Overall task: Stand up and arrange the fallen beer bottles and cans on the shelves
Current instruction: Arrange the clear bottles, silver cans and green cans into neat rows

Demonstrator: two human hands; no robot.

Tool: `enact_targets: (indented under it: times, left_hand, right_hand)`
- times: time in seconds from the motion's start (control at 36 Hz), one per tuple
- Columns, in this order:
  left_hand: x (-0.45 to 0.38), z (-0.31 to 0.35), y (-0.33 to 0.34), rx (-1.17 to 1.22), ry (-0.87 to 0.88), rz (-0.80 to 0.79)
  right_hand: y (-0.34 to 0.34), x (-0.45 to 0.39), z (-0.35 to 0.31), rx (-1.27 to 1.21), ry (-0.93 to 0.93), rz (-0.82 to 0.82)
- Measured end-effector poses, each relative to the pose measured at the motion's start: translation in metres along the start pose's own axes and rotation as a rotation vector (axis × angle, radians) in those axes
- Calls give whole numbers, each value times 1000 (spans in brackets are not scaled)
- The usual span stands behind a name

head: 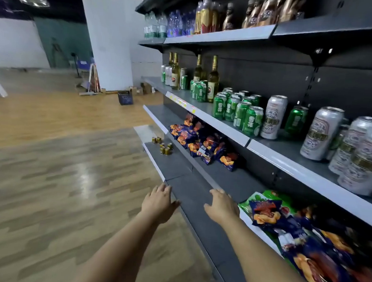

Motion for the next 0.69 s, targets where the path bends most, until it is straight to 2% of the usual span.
enact_targets:
  times: [0.42,0.69]
  left_hand:
    - [-166,-70,-51,0,-39,-18]
    - [-307,-135,-92,-29,55,-26]
  right_hand:
    - [-23,-189,-67,50,-59,-93]
    - [-40,-323,-125,66,14,-35]
Point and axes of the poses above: each hand's wrist, its own x-axis away from the middle knuckle, its own y-axis out of the palm, z = x × y, the point moved 8 cm from there along -x, towards the middle knuckle, and after that the axes turned 6 degrees about -z, right-handed, at the moved point
